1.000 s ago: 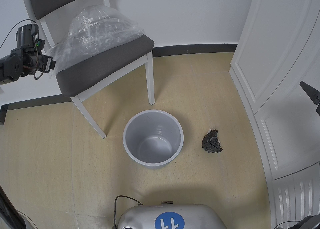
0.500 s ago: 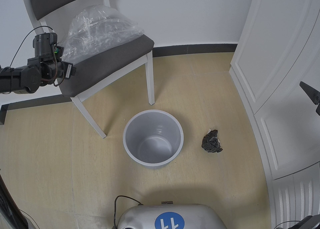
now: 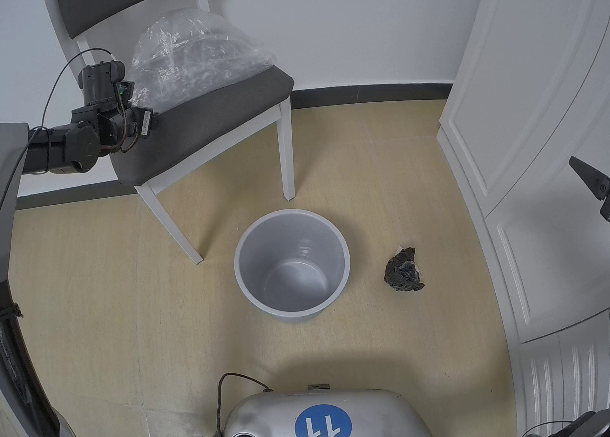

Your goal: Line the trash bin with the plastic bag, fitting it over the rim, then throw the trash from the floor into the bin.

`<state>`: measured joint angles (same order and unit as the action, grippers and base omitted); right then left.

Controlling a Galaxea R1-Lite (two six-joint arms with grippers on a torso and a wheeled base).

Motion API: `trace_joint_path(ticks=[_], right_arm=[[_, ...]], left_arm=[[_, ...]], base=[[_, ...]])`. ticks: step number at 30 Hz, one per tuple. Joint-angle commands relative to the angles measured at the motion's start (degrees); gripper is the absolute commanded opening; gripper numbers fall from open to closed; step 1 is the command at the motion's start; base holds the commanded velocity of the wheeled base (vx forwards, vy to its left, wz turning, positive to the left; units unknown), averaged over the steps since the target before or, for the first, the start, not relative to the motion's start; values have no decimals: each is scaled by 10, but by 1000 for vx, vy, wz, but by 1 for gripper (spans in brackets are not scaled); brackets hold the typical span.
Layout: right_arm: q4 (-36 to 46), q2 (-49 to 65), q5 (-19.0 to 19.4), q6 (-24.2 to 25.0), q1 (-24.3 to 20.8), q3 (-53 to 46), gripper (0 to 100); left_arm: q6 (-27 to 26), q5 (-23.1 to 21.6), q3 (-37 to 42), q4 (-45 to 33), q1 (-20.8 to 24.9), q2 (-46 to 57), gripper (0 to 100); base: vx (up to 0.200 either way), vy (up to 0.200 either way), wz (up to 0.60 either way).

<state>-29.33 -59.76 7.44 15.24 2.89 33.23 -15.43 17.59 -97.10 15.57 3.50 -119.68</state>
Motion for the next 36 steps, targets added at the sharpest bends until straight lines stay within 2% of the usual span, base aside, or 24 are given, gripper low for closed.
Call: trace_joint_path(ticks=[1, 5, 6, 22, 25, 27, 29, 32, 33, 35, 36], right_arm=[[0, -3, 0, 0, 0, 0, 100], [0, -3, 0, 0, 0, -1, 100], [0, -3, 0, 0, 0, -1, 100], [0, -3, 0, 0, -2, -1, 100], [-1, -4, -1, 2, -17, 2, 100], [-6, -9, -6, 9, -50, 2, 100], [-23, -13, -20, 24, -79, 0, 100], [-63, -44, -84, 47, -142, -3, 100], [-84, -63, -122, 52, -177, -4, 100], [-119, -92, -169, 54, -224, -12, 100], [-122, -94, -172, 54, -227, -13, 100]], left_arm=[[1, -2, -7, 0, 0, -6, 100], [1, -5, -7, 0, 0, -5, 100], [1, -7, -6, -1, 0, -4, 0], [10, -7, 64, -7, 8, 83, 0], [17, -8, 83, -7, 18, 109, 0], [36, -11, 86, -9, 27, 123, 0], [46, -17, 86, -15, 35, 134, 0], [58, -21, 83, -42, 54, 164, 0], [64, -23, 80, -56, 65, 175, 0], [75, -36, 73, -72, 80, 189, 0], [76, -38, 72, -73, 82, 190, 0]], base=[[0, 0, 0], [0, 0, 0], [0, 0, 0], [0, 0, 0], [0, 0, 0], [0, 0, 0], [0, 0, 0], [0, 0, 0], [0, 0, 0], [0, 0, 0], [0, 0, 0]])
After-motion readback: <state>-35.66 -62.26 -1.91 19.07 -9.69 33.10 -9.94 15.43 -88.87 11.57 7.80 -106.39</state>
